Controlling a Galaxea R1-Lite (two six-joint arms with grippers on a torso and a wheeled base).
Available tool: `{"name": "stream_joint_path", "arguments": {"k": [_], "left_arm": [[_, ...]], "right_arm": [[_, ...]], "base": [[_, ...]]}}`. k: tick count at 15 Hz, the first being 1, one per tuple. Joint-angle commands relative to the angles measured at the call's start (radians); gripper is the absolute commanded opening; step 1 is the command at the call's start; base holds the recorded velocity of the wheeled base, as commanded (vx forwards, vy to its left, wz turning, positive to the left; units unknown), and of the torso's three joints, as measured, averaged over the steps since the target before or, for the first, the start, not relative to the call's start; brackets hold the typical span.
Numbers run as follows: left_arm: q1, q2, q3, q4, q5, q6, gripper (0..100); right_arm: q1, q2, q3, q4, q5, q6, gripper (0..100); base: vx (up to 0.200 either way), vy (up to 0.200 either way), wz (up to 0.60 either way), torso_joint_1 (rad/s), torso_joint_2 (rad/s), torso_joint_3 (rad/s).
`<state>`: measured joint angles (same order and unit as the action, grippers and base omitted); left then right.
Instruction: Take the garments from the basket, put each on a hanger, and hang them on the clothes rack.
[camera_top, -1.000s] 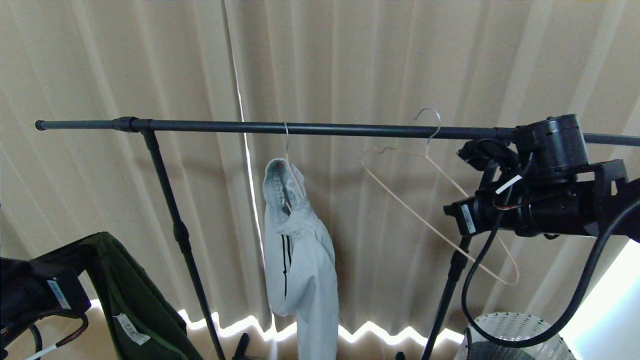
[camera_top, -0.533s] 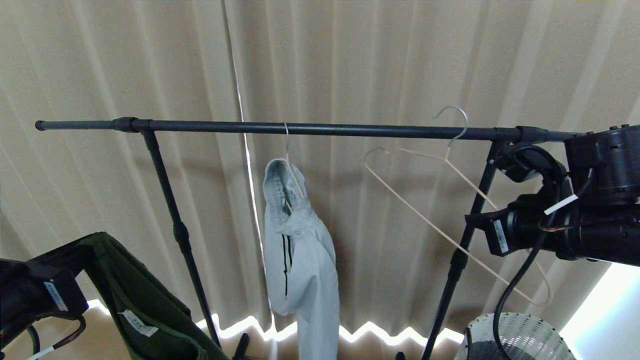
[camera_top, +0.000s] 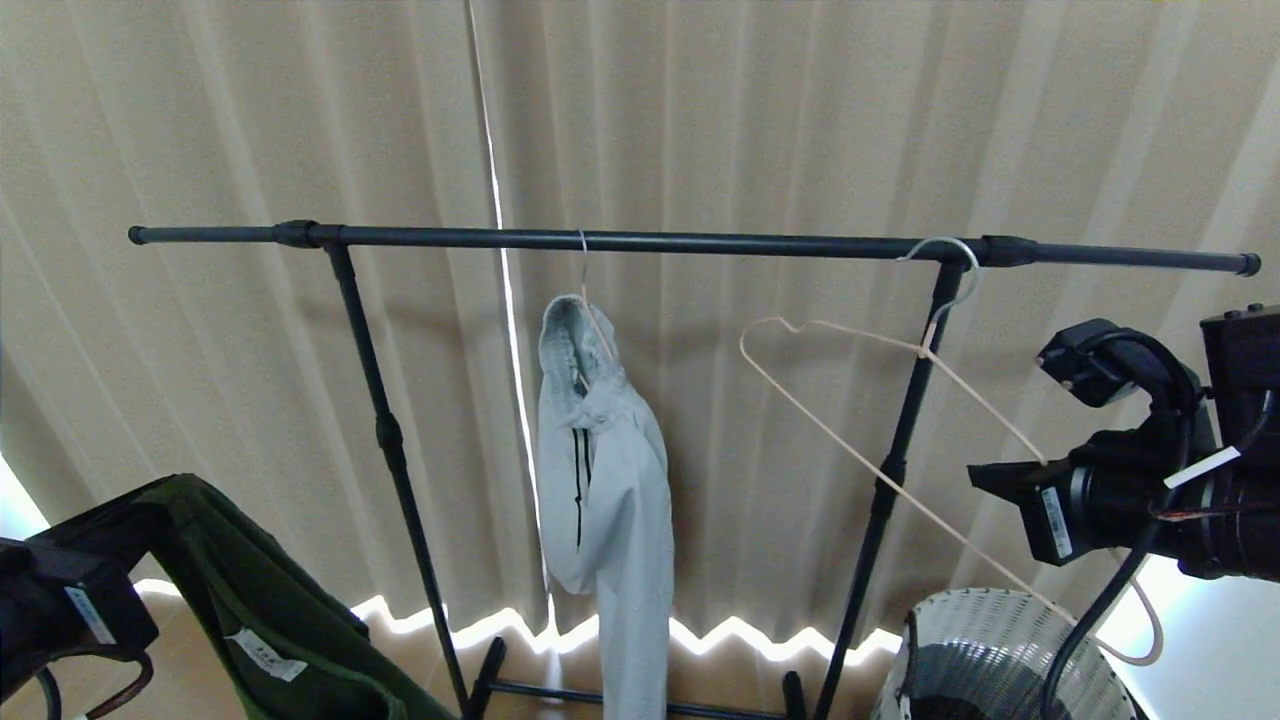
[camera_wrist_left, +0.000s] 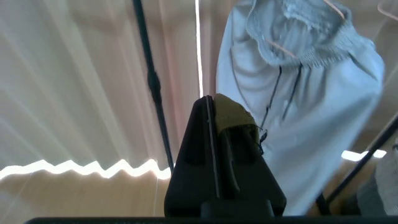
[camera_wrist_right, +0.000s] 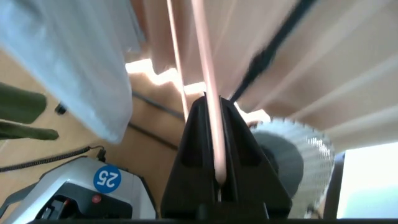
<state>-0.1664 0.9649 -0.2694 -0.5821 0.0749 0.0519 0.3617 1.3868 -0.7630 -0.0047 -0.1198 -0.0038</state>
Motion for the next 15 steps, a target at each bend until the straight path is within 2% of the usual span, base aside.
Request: {"name": "stream_joint_path", "arguments": {"k": [1, 4, 8, 11, 13, 15], "left_arm": [[-0.001, -0.048, 0.006, 0.001, 0.0, -0.001, 0], [-0.001, -0.051, 0.025, 0.001, 0.0, 0.008, 0], [-0.01, -0.083, 0.064, -0.001, -0.003, 0.013, 0], [-0.012, -0.077, 0.053, 0.001, -0.003, 0.037, 0], [-0.036, -0.003, -0.036, 0.001, -0.003, 0.121, 0], [-0.07, 0.081, -0.146, 0.005, 0.005, 0.155, 0]], "right_arm": [[0.0, -0.014, 0.031, -0.008, 0.0, 0.001, 0], [0.0, -0.042, 0.068, -0.032, 0.0, 0.001, 0], [-0.003, -0.132, 0.117, -0.031, 0.0, 0.001, 0], [-0.003, -0.163, 0.143, -0.034, 0.012, 0.01, 0], [0.022, -0.163, 0.146, -0.064, 0.031, 0.064, 0], [0.086, -0.163, 0.143, -0.136, 0.037, 0.084, 0]], "base": [[-0.2, 0.0, 0.0, 0.002, 0.0, -0.002], [-0.2, 0.0, 0.0, 0.002, 0.0, 0.002], [0.0, 0.0, 0.0, 0.0, 0.0, 0.0], [0.0, 0.0, 0.0, 0.0, 0.0, 0.0], [0.0, 0.0, 0.0, 0.0, 0.0, 0.0], [0.0, 0.0, 0.0, 0.0, 0.0, 0.0]]}}
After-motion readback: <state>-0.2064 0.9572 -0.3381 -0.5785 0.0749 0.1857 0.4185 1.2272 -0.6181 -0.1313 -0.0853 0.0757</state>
